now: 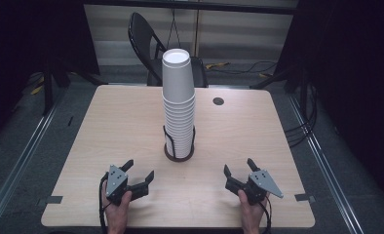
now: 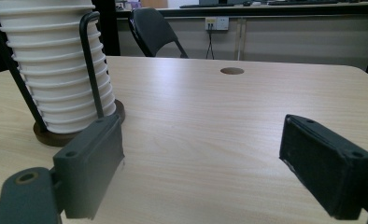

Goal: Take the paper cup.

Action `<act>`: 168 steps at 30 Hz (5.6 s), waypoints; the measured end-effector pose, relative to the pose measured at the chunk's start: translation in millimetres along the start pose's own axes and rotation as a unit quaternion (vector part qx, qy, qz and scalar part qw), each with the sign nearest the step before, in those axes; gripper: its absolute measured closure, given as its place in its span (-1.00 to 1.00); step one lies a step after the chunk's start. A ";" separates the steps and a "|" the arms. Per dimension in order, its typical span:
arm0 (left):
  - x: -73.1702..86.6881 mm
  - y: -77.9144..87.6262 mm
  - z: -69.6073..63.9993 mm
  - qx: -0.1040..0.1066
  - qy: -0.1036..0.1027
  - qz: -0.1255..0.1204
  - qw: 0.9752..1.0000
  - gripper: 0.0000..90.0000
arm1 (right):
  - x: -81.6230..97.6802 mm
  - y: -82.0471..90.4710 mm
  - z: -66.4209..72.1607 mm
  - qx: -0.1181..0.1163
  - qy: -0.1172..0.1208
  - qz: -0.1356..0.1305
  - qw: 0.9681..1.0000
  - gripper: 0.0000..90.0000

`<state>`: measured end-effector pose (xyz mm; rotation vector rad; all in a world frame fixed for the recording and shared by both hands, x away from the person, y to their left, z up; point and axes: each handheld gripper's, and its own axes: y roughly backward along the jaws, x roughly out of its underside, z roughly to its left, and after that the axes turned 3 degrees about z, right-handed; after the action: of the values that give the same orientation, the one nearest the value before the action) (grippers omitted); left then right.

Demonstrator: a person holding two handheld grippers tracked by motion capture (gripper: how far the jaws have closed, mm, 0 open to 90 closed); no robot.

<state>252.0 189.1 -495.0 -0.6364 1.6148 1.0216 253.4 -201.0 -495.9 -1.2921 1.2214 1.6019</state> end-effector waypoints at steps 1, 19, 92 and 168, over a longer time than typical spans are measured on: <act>0.1 0.5 0.4 0.001 0.002 -0.001 1.000 -0.65 | 0.0 0.0 0.1 0.000 0.001 0.001 1.000 -0.71; -27.6 -0.2 -4.6 0.047 0.000 0.007 0.999 -0.65 | -0.6 -0.7 -1.0 -0.002 -0.005 0.007 1.000 -0.71; -201.9 -18.6 -5.1 0.145 -0.098 -0.057 0.983 -0.65 | -1.4 -3.0 0.1 0.006 -0.002 0.019 1.000 -0.70; -264.4 -102.8 -10.0 0.182 -0.082 -0.019 0.980 -0.75 | -2.2 -4.2 -0.9 -0.015 0.000 0.032 0.999 -0.65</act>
<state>407.0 104.7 -272.7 -0.3257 1.5830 0.7052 258.1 -200.6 -494.8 -1.2834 1.2527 1.6719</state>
